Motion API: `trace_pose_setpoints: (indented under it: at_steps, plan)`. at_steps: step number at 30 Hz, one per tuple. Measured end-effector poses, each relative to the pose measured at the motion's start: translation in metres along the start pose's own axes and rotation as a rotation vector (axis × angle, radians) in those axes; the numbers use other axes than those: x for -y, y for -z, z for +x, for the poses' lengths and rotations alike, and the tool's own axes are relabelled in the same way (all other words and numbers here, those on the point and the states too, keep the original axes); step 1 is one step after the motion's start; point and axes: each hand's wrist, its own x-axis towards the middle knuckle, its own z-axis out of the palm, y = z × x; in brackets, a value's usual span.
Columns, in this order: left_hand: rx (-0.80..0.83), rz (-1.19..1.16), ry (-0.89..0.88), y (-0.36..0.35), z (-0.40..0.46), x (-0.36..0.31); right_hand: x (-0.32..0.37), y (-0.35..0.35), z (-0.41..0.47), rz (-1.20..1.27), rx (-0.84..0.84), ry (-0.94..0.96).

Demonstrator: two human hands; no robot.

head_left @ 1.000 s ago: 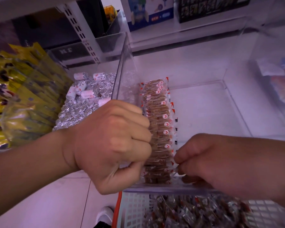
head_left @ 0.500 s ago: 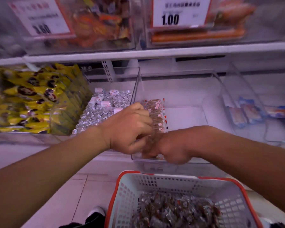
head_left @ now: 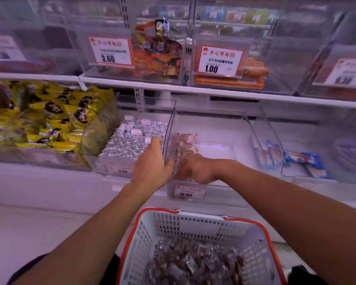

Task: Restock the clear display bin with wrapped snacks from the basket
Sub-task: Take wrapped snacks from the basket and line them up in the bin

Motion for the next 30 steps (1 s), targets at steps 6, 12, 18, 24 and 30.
trace_pose_setpoints:
  at_steps: [6,12,18,24,30]
  plan:
    - [0.035,0.061,-0.029,-0.001,0.01,-0.003,-0.009,-0.006,0.02,0.999,-0.351,-0.491]
    - [0.068,0.044,-0.038,-0.003,0.009,-0.003,-0.008,-0.008,0.033,1.289,-0.411,-0.556]
    - [0.093,-0.056,-0.051,0.005,0.007,0.005,-0.008,-0.014,0.022,1.499,-0.195,-0.421]
    - [-0.017,-0.126,-0.013,-0.001,0.0,0.008,-0.005,-0.014,-0.017,0.603,-0.35,-0.522]
    - [-0.077,-0.21,-0.029,0.009,0.003,0.008,0.003,-0.033,-0.084,-0.027,-0.34,-0.343]
